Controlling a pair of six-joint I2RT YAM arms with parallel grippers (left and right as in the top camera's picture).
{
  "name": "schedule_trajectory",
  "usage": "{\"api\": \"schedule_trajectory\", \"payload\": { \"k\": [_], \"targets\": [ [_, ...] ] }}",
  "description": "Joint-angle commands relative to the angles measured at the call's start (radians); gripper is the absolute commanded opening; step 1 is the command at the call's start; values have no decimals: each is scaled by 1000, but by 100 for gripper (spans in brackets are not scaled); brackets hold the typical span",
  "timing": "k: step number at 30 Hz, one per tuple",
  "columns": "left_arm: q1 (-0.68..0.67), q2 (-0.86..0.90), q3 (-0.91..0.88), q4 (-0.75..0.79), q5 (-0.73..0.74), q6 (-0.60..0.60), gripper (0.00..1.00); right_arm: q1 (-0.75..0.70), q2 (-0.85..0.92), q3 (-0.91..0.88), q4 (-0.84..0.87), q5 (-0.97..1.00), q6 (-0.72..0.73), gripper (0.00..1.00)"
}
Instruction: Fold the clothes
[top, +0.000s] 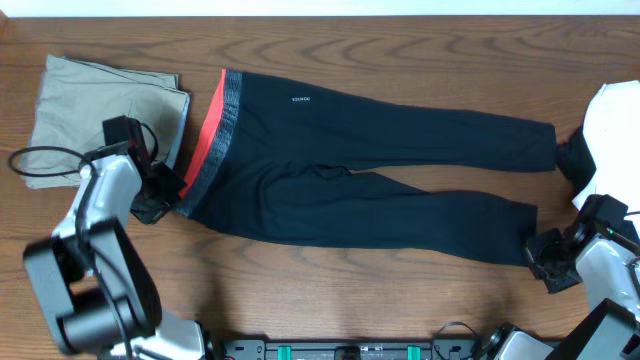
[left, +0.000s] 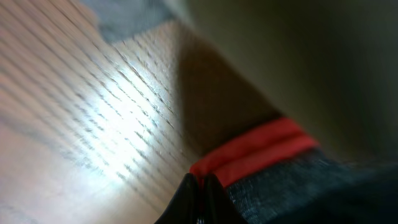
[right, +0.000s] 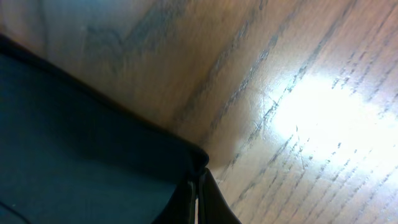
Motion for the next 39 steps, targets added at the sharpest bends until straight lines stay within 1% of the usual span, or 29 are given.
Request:
{"api": "schedule_trajectory", "payload": {
  "k": [1,8,14,17,21,27,33,39],
  "targets": [
    [5,-113,-4,-7,0,31,6,-10,-5,62,-18,3,36,1],
    [5,-212,-4,-29,0,31,6,-10,-5,133,-83,4,45,1],
    [5,-222,-2,-16,0,30,6,-10,-27,176,-94,4,52,1],
    [2,-224,3,-8,27,32,6,-10,-37,203,-86,-7,55,1],
    [-13,-229,21,-10,34,31,6,-10,-39,235,-91,-10,86,1],
    [-19,-294,26,-24,33,30,6,-8,-44,290,-123,-10,109,1],
    [-19,-418,26,-61,14,30,6,-8,-100,335,-172,-2,112,1],
    [-19,-478,26,-120,14,-27,6,-8,-200,341,-202,1,113,1]
  ]
}}
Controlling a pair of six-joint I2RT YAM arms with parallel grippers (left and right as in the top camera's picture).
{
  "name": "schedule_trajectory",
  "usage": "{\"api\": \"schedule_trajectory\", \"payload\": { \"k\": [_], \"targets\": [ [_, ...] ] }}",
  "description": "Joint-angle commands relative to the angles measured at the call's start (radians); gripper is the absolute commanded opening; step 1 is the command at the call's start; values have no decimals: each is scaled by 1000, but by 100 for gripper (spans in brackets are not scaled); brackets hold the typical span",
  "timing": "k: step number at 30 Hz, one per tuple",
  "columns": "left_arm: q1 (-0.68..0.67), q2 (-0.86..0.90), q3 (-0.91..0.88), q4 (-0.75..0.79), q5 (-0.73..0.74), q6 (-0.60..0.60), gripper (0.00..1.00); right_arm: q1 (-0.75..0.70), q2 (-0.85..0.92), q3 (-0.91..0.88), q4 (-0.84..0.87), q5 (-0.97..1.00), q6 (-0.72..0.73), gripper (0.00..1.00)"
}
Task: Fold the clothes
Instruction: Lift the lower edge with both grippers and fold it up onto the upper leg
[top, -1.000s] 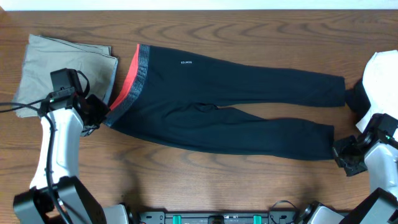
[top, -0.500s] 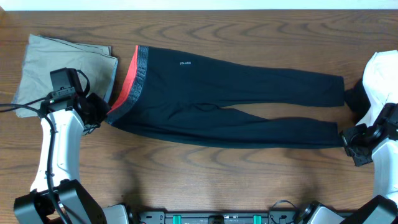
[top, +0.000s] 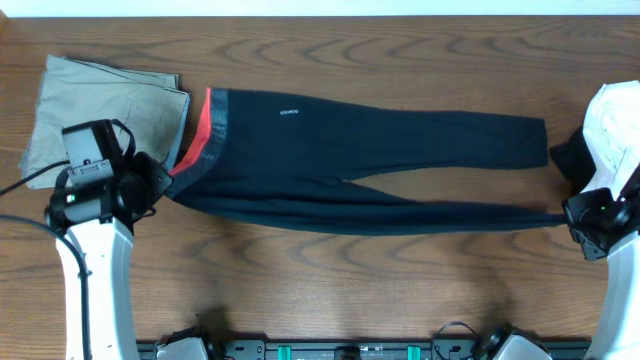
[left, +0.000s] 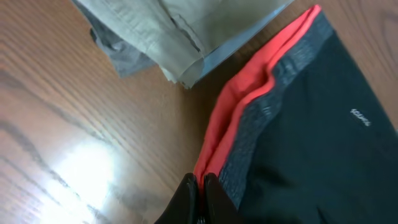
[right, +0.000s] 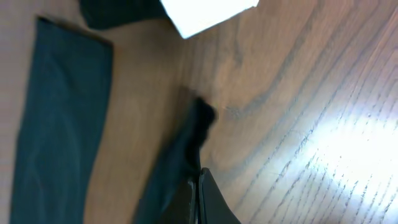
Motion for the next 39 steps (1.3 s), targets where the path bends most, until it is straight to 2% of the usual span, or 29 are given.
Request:
{"api": "schedule_trajectory", "payload": {
  "k": [1,7,12,19,29,39],
  "targets": [
    [2,-11,24,-31,-19,-41,6,-8,-64,21,-17,19,12,1],
    [2,-13,24,-113,-30,-42,6,-8,-141,21,-56,69,11,1],
    [2,-53,24,-129,-104,-46,6,-8,-172,21,-50,72,11,1],
    [2,-95,24,6,-132,-68,6,-7,-155,21,65,57,-5,1],
    [2,-11,24,129,-131,-88,6,-3,-6,21,178,13,-5,1],
    [-29,96,24,308,-106,-87,6,112,100,21,343,15,12,2]
  ]
}}
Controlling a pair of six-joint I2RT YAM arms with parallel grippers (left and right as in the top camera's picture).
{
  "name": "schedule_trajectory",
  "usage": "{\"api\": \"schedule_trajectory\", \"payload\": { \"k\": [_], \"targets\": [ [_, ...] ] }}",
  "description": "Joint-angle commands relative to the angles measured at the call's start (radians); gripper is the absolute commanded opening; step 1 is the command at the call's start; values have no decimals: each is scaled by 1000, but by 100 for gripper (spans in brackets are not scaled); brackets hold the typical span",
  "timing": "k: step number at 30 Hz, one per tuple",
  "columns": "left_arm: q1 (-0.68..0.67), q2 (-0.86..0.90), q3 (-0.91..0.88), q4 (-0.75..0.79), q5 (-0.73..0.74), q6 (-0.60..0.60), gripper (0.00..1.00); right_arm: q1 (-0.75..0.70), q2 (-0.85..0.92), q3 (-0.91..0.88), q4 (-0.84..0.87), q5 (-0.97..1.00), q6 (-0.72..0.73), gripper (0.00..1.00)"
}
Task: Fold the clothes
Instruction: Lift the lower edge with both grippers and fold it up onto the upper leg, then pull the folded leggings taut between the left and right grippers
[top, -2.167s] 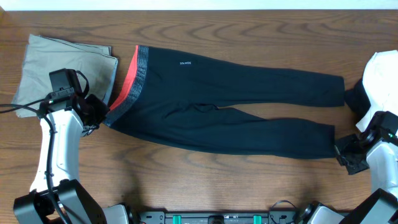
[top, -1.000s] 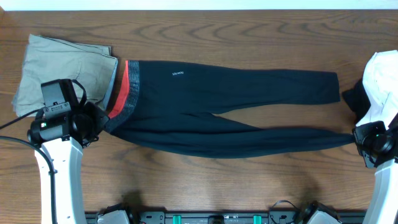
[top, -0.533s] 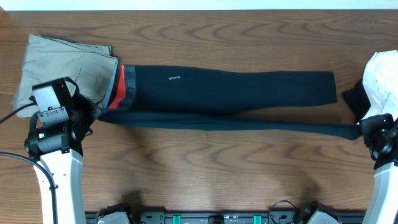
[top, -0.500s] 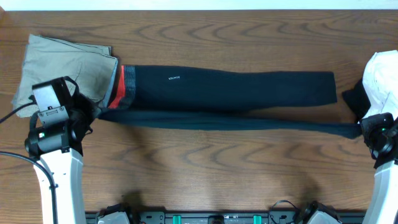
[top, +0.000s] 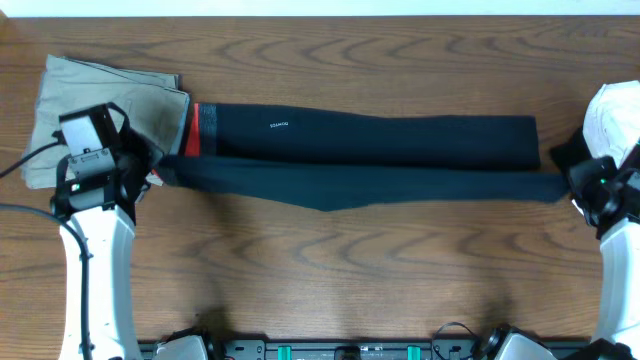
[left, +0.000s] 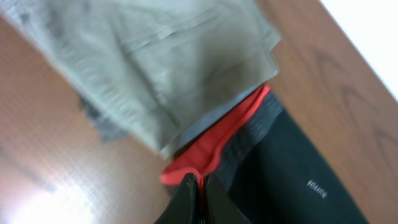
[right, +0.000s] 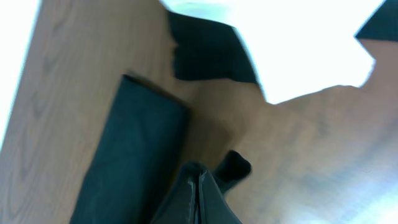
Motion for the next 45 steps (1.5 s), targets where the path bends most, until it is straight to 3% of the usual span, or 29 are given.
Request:
{"api": "schedule_trajectory", "payload": {
  "k": [1,19,33,45],
  "targets": [
    [-20,35,24,53,-23,-11,6,38,31,20,34,28,14,1],
    [-55,224,24,290,-38,-10,6,68,180,20,253,49,11,2],
    [-55,292,24,364,-47,-10,6,119,272,20,392,50,8,2],
    [-55,314,24,450,-68,-11,6,120,296,20,408,90,8,2]
  ]
}}
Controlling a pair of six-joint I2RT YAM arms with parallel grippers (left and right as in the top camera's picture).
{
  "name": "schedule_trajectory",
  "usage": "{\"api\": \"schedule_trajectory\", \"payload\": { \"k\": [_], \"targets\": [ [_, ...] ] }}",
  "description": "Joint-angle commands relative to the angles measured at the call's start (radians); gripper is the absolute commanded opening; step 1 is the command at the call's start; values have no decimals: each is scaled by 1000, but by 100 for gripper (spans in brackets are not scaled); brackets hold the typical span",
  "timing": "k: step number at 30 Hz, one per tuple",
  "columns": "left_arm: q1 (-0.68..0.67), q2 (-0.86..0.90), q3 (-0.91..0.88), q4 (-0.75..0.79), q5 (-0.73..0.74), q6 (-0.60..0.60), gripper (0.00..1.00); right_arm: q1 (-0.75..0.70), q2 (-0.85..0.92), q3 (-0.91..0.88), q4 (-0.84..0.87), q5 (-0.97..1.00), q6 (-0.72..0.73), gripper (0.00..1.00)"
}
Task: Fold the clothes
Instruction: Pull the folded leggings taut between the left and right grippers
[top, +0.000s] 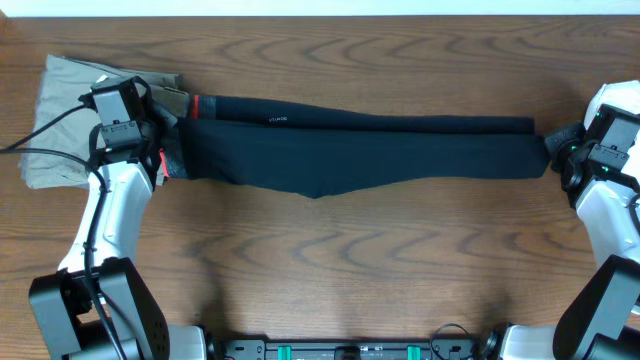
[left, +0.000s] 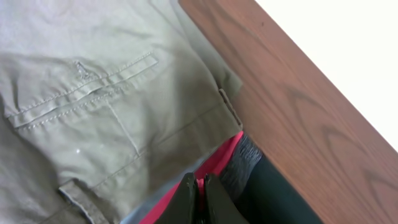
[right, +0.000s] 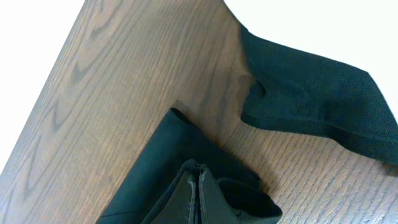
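Dark navy leggings (top: 360, 155) with a red and grey waistband (top: 193, 106) stretch across the far part of the table, one leg laid over the other. My left gripper (top: 160, 125) is shut on the waistband (left: 214, 167) at the left end, over the khaki trousers' edge. My right gripper (top: 562, 152) is shut on the leg cuff (right: 196, 171) at the right end, the cuff (top: 538, 150) lying on the other leg's end.
Folded khaki trousers (top: 70, 115) lie at the far left, their pocket (left: 81, 106) under the left wrist camera. A white garment (top: 615, 100) and a dark cloth (right: 311, 99) sit at the right edge. The table's far edge (top: 320, 15) runs just behind the leggings.
Both grippers have moved toward the far edge with their ends. The near leg, then lying in front of the far leg, now covers most of it.
The leggings lay spread with legs apart, my grippers shut on the near waistband corner and near cuff. Then the near leg was pulled straight. Then it lay alongside the far leg. Now it is folded over it.
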Motion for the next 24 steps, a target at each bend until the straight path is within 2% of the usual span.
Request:
{"api": "schedule_trajectory", "payload": {
  "k": [1,24],
  "targets": [
    [3,34,24,21,-42,-1,6,2,36,20,8,46,4,2],
    [3,223,24,280,-42,0,7,33,201,25,211,46,-8,2]
  ]
}}
